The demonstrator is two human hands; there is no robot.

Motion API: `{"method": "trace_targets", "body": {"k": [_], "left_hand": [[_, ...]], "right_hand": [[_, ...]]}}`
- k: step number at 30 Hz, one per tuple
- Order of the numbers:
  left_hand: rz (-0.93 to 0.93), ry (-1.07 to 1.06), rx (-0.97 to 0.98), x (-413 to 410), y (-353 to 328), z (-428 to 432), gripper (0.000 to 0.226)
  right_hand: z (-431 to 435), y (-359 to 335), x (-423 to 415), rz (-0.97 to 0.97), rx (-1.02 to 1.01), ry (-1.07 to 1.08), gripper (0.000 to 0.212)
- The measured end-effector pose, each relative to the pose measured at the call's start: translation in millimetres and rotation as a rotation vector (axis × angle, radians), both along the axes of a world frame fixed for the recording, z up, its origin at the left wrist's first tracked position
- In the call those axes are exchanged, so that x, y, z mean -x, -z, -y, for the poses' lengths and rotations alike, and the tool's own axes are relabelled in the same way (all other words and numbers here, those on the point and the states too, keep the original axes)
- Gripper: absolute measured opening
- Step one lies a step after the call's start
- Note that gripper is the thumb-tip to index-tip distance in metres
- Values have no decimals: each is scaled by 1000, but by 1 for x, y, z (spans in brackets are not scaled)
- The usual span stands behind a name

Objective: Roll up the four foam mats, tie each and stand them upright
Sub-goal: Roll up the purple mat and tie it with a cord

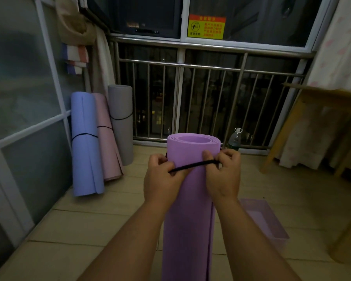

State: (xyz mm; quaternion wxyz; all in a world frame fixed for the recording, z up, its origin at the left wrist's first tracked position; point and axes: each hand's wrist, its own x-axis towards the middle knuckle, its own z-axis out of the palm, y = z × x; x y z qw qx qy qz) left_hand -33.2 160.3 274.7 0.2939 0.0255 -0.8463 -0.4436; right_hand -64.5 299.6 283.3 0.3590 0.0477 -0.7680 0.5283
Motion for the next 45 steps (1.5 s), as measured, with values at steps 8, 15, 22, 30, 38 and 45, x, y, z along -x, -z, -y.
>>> {"method": "trace_targets", "body": {"k": [8, 15, 22, 30, 38, 45], "left_hand": [[293, 323, -350, 8, -8, 14, 6], [427, 167, -695, -3, -30, 29, 28], [445, 115, -685, -2, -37, 17, 19], [374, -18, -69, 3, -47, 16, 31], [442, 21, -252, 7, -55, 25, 19], [439, 27, -355, 6, -52, 25, 14]], "right_hand": [[-18, -11, 0, 42, 86, -242, 42], [-17, -25, -11, 359, 544, -479, 34], [-1, -28, -7, 424, 594, -105, 23], [0, -21, -6, 435, 547, 9, 11], [-13, -41, -5, 580, 722, -92, 24], [-12, -51, -8, 702, 692, -164, 19]]}}
